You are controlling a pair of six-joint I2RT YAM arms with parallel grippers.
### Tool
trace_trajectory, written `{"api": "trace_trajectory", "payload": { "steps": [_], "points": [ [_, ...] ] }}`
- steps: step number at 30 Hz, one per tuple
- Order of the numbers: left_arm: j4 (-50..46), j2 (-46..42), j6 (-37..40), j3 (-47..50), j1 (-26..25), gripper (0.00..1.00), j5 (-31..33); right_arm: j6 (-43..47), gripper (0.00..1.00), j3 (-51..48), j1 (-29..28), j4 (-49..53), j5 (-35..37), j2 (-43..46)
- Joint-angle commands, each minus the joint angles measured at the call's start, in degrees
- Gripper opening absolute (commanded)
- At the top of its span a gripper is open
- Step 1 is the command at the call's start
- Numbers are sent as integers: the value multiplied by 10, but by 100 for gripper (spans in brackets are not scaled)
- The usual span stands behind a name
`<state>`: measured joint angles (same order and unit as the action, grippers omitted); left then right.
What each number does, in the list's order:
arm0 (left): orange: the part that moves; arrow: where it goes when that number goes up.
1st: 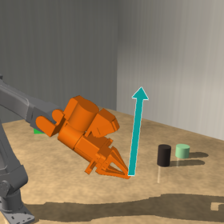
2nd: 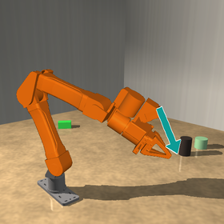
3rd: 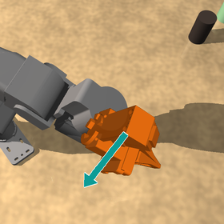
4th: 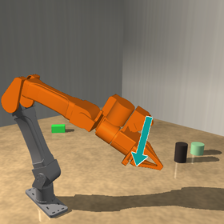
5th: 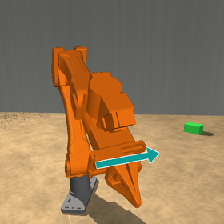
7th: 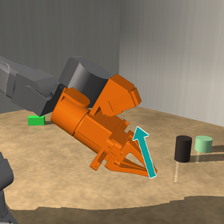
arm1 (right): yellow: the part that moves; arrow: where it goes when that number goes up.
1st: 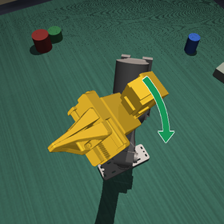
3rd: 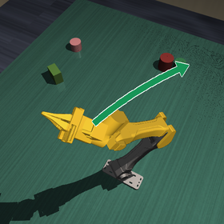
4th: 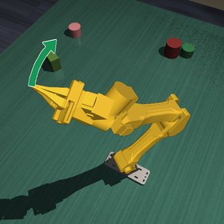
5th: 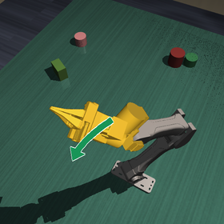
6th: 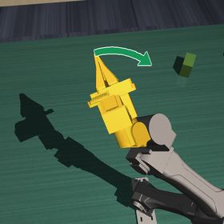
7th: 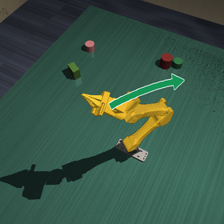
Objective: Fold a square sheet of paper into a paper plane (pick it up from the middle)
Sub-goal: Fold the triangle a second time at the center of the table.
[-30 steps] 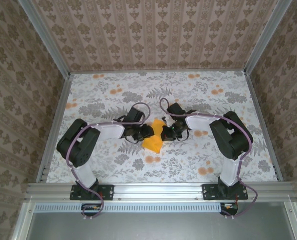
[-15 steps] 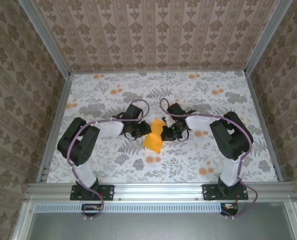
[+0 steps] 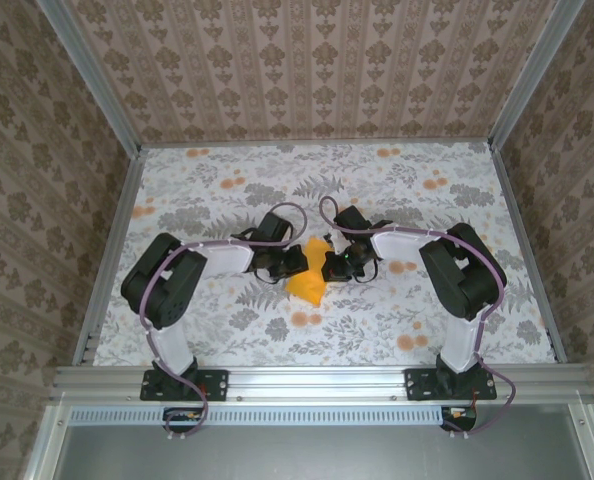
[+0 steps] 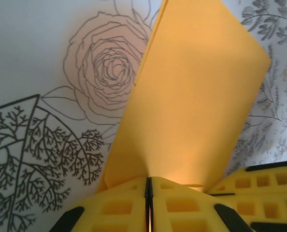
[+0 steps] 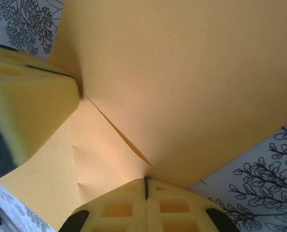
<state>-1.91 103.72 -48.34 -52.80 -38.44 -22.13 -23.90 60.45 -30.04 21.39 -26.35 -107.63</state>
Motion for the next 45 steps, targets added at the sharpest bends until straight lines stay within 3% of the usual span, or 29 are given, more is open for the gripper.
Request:
{"api": "trace_trajectory", "payload": {
  "steps": [1,10,21,30,37,45],
  "points": [
    [-16,10,3,-13,1,12,6,14,0,-38,-3,65,122,-58],
    [-41,-14,-13,22,35,15,68,15,0,-38,-4,66,126,-58],
    [-46,-75,28,-2,14,15,22,14,0,-38,-5,63,119,-49],
    [-11,-9,10,-9,-18,8,-11,15,0,-36,-5,59,111,-42],
    [-36,15,2,-10,-23,6,9,15,0,-31,-5,58,97,-24],
    [-52,22,-5,12,-39,4,42,-17,1,-43,-10,-10,8,57]
  ]
}}
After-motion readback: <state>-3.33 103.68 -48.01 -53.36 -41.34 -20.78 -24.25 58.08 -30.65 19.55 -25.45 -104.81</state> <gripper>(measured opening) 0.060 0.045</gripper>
